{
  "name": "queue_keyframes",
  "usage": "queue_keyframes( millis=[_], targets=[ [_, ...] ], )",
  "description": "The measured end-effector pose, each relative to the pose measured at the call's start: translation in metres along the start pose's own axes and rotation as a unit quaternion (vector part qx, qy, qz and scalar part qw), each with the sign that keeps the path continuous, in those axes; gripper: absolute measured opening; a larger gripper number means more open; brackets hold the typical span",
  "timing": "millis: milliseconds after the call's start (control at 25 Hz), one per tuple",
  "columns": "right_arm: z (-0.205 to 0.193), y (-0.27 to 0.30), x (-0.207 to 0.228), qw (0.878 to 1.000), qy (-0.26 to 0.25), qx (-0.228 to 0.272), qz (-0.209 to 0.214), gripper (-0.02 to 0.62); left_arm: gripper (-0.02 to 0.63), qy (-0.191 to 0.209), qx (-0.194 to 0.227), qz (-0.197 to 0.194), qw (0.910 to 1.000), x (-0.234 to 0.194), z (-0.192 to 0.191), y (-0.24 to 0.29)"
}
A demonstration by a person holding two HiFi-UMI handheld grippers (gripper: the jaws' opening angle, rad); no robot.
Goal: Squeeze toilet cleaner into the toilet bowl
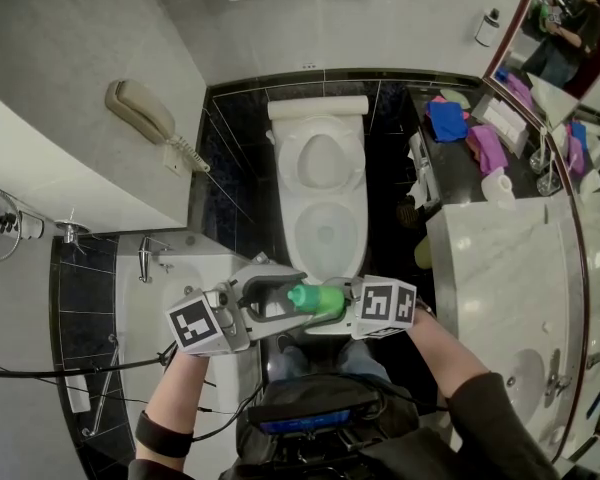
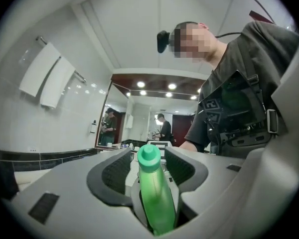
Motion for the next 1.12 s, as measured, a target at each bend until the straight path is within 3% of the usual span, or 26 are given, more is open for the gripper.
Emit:
queue_keyframes(
  millis=[40, 80, 200, 280, 400, 480, 520, 720, 880, 1040, 1120],
  targets=[
    [-0.001, 0.0, 0.003, 1.0, 0.001, 0.0, -0.012, 0.183, 0.281, -0.012, 0.006, 0.013, 0.9998, -0.002, -0.002, 0.0],
    [-0.001, -0.001, 0.007, 1.0, 0.002, -0.001, -0.027, 0.182, 0.34, -0.021, 0.015, 0.031, 0.9992, -0.006, -0.005, -0.001],
    [-0.004, -0.004, 0.019, 0.997, 0.002, -0.01, -0.071, 0.183, 0.347, -0.071, 0.041, 0.125, 0.9888, -0.023, -0.016, -0.008],
    [-0.006, -0.006, 0.028, 0.994, 0.002, -0.019, -0.105, 0.183, 0.347, -0.146, 0.048, 0.176, 0.9723, -0.03, -0.021, -0.009],
    [-0.01, -0.01, 0.042, 0.987, 0.002, -0.033, -0.16, 0.182, 0.347, -0.263, 0.054, 0.217, 0.9384, -0.032, -0.031, -0.007],
    [-0.012, -0.013, 0.049, 0.982, 0.004, -0.038, -0.185, 0.181, 0.347, -0.304, 0.06, 0.239, 0.9201, -0.034, -0.036, -0.008],
    [-0.013, -0.015, 0.052, 0.98, 0.005, -0.04, -0.195, 0.183, 0.347, -0.312, 0.061, 0.248, 0.9151, -0.035, -0.037, -0.009],
    [-0.018, -0.018, 0.06, 0.974, 0.005, -0.053, -0.219, 0.183, 0.312, -0.327, 0.069, 0.259, 0.9063, -0.041, -0.033, -0.009],
    [-0.022, -0.019, 0.062, 0.973, 0.004, -0.063, -0.224, 0.183, 0.29, -0.333, 0.065, 0.257, 0.905, -0.046, -0.03, -0.005],
    [-0.019, -0.019, 0.063, 0.973, 0.005, -0.062, -0.224, 0.183, 0.142, -0.323, 0.06, 0.269, 0.9053, -0.051, -0.031, -0.005],
    [-0.018, -0.02, 0.062, 0.974, 0.004, -0.059, -0.219, 0.183, 0.121, -0.309, 0.059, 0.267, 0.9108, -0.051, -0.031, -0.004]
  ],
)
Point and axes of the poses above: the fingertips, and each gripper's own axes: y forward along the fingers, x to its right, z out of its top, the point moved 4 cm from there along -y, backward along the fingers, and after that the axes turned 6 degrees about z, right-handed, at the moved point
